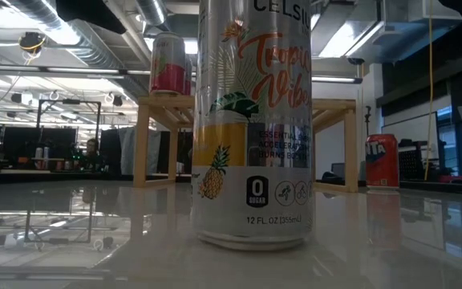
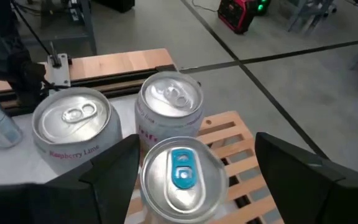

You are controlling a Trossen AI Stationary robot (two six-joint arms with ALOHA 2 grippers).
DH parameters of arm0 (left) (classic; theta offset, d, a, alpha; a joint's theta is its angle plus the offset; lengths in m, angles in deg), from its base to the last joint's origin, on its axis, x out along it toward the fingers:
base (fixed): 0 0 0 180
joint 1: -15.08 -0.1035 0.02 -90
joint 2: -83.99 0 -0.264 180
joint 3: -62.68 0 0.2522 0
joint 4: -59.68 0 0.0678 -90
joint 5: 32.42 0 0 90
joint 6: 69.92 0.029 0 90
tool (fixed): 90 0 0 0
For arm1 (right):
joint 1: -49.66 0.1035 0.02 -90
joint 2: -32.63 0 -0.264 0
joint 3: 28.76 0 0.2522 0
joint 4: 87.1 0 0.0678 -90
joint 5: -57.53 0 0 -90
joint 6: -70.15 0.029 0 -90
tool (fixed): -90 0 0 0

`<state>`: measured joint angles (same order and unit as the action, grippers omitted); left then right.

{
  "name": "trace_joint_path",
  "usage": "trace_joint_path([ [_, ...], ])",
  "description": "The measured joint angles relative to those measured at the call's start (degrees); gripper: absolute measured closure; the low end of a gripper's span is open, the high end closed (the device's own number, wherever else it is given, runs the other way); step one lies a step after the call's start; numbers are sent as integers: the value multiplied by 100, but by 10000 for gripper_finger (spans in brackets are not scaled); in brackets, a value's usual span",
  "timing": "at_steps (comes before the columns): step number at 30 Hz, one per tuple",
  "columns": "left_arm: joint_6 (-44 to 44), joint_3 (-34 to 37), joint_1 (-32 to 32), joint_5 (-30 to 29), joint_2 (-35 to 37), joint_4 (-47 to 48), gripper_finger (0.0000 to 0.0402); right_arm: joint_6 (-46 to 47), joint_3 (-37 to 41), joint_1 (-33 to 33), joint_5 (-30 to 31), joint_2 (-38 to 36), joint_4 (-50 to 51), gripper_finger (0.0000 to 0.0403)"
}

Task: Place canned beverage on shelf
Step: Put the blue soda can on the shelf aligned with the other blue soda can

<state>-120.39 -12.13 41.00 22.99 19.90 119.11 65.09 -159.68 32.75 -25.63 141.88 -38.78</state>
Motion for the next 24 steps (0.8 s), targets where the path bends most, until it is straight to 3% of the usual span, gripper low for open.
trace_joint_path([
  [3,-3,-2,0,151,13,-144,53,2,-513,50,-54,-2,477,96],
  [9,332,-2,2,1094,13,-283,53,267,-1720,463,-783,-14,2049,95],
  [15,594,-2,98,1505,13,-317,53,484,-1566,1422,-879,-535,2577,95],
  [20,456,-53,26,1615,13,-92,53,776,-1555,2295,-469,-741,3173,95],
  [24,340,-605,-119,1624,9,992,57,1179,-1548,2973,236,-768,3491,95],
])
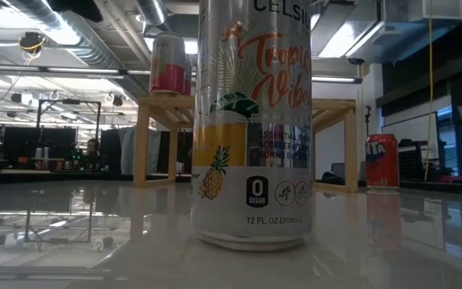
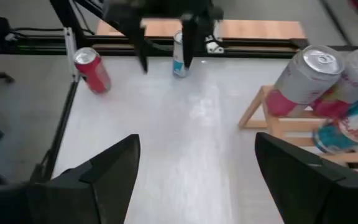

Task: Place canned beverage on shelf
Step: Put the blue soda can on the shelf aligned with the other blue soda can

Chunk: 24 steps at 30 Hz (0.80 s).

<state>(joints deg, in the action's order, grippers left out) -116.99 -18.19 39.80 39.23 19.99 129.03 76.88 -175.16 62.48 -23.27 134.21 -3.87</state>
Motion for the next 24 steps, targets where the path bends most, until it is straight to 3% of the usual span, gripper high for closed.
trace_joint_path([
  [5,-534,-894,-227,297,9,1948,59,502,119,658,816,-6,209,95],
  [9,-813,-1218,-334,560,11,3455,59,818,378,948,1225,-18,283,95],
  [15,-546,-866,-544,935,261,3462,59,1136,961,1057,1374,-34,146,95],
  [24,-514,288,-704,1661,833,3453,59,1538,1432,1095,1175,-28,95,95],
])
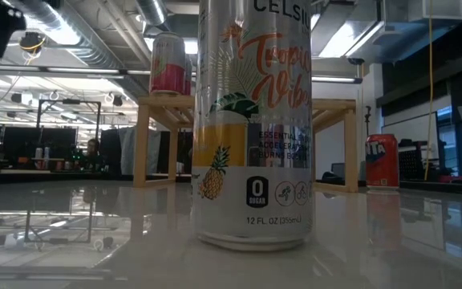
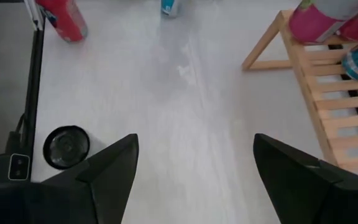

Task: Place canned beverage on shelf
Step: Put the blue soda can on the shelf aligned with the other blue soda can

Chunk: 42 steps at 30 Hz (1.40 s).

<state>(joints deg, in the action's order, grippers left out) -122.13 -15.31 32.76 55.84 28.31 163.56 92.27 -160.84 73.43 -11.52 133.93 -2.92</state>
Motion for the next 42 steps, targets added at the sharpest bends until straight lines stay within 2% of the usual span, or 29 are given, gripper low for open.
trace_joint_path([
  [12,542,597,-81,-64,-20,-12,59,38,-2,0,-60,0,-5,95],
  [21,1186,930,-79,483,-24,-10,59,162,-4,0,-107,0,-5,95],
  [30,1447,972,-79,12,-29,-12,60,161,-4,-2,-98,0,-5,95],
  [36,1551,1365,-79,653,-40,-51,60,161,-4,-4,-94,0,-8,95],
  [42,1553,1434,-75,652,-46,-165,60,161,-7,-7,-85,0,-27,95],
])
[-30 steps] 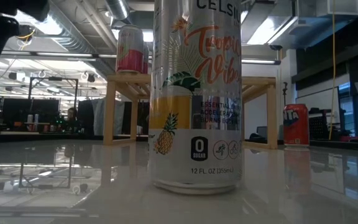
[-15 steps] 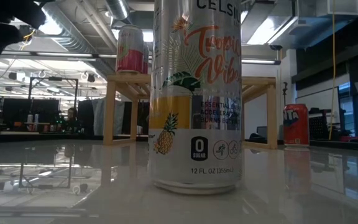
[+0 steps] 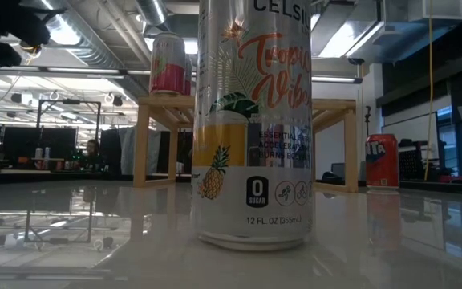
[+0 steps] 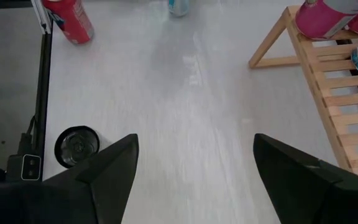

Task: Place canned beverage on shelf
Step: Put the blue soda can on the shelf aligned with the other blue soda can

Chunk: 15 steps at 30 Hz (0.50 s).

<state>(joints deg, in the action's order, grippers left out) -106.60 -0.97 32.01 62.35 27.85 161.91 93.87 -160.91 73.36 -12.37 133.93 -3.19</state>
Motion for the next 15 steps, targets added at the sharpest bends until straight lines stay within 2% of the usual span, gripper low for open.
trace_joint_path([
  [4,-17,29,-5,-252,-11,99,60,-13,0,0,2,0,0,95],
  [10,-70,27,-4,-182,-13,85,60,-19,0,-13,-9,0,-3,95],
  [15,-609,-39,-4,-154,-15,44,60,-20,0,-13,-13,0,-3,95],
])
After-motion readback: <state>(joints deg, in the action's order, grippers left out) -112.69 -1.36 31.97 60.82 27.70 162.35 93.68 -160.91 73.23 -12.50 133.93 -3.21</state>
